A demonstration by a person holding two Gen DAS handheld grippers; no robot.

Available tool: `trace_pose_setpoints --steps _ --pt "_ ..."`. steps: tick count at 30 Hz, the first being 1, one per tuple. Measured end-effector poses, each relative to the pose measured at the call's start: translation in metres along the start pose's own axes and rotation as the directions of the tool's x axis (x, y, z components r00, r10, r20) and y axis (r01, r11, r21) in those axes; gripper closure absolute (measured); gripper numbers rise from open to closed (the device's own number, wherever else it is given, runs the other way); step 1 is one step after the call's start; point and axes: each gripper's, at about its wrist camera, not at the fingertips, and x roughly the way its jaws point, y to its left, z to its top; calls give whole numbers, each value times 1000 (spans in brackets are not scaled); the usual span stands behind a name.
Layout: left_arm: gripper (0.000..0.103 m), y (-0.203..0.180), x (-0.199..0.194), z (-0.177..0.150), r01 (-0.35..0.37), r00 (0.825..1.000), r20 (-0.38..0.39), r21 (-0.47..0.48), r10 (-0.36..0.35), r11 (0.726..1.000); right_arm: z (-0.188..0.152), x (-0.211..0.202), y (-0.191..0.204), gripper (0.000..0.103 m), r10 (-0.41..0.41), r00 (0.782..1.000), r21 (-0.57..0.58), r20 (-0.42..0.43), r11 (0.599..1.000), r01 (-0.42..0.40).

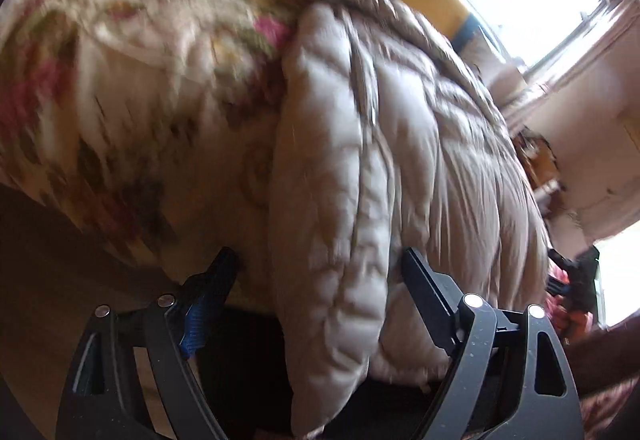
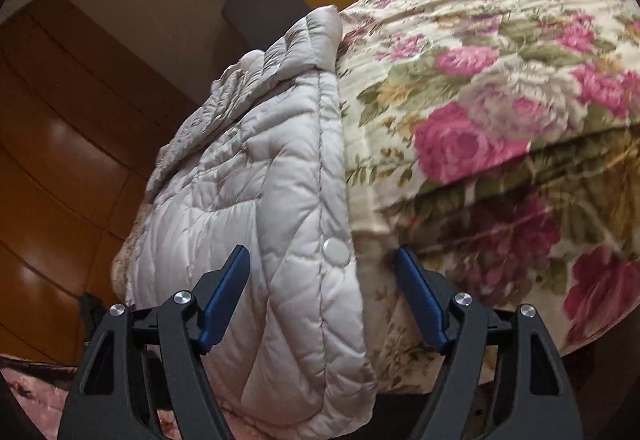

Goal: Fold large clothes
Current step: 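Lift the jacket side with both grippers and fold it over the body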

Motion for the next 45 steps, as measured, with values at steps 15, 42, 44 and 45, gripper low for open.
trace_pose_setpoints --steps 15,42,44,45 --pt "90 -51 -6 -14 227 972 -70 76 -222 971 -38 10 32 78 252 961 -62 -115 964 -260" --pt "94 -111 -216 13 764 534 307 225 -788 605 -18 -149 92 81 847 503 -282 171 531 -799" --pt "94 -111 -212 19 764 544 303 208 -783 611 -13 -143 90 81 843 503 -262 188 537 -802" --pt "94 -110 -208 25 763 550 304 196 -778 616 -13 -140 87 81 841 505 -248 196 540 -804"
